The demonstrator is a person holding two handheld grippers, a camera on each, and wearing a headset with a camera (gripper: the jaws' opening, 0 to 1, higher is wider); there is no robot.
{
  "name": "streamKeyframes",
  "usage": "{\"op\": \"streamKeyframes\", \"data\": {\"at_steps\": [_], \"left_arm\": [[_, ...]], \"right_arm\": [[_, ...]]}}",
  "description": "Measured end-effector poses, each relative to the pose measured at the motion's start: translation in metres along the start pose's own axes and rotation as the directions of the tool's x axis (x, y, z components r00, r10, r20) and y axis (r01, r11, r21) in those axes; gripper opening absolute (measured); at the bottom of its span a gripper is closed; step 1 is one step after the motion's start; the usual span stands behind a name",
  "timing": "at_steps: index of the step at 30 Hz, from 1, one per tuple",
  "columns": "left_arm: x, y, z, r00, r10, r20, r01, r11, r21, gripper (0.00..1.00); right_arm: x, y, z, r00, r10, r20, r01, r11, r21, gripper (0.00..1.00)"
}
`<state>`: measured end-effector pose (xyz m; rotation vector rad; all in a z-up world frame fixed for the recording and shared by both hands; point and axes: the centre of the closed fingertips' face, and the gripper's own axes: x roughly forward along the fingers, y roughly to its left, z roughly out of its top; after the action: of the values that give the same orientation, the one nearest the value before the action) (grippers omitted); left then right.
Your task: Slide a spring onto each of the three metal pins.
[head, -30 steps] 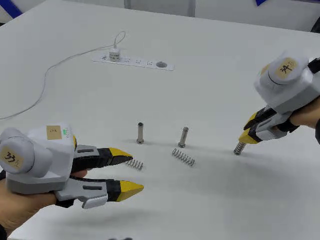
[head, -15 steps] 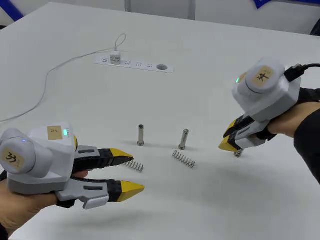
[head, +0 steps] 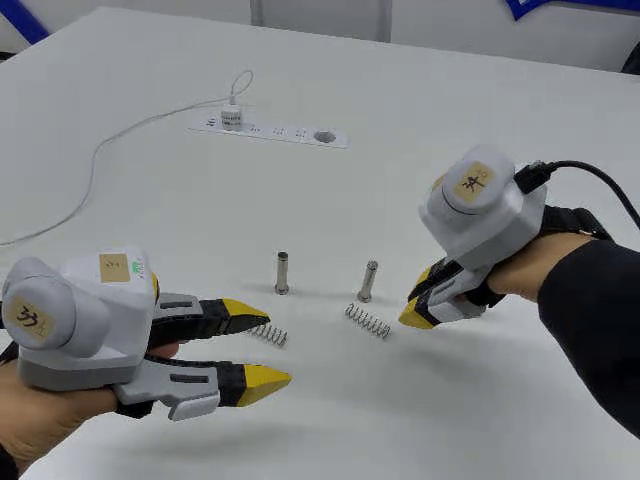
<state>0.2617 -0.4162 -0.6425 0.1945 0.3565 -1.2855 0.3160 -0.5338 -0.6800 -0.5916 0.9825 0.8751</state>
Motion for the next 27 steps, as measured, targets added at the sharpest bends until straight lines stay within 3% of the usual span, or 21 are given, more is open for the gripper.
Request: {"op": "streamKeyframes", "data": {"at_steps": [10, 27], "left_arm": [[0.0, -0.001, 0.001, 1.0, 0.0, -0.003, 0.0, 1.0, 0.001, 0.39], [0.0, -0.001, 0.001, 1.0, 0.002, -0.004, -0.002, 1.0, -0.001, 0.39]], "right_arm": [[0.019, 0.004, 0.001, 0.9997, 0.025, -0.003, -0.025, 0.999, 0.024, 0.16], [0.035, 0.006, -0.004, 0.999, 0.033, -0.032, -0.031, 0.998, 0.054, 0.14]]}}
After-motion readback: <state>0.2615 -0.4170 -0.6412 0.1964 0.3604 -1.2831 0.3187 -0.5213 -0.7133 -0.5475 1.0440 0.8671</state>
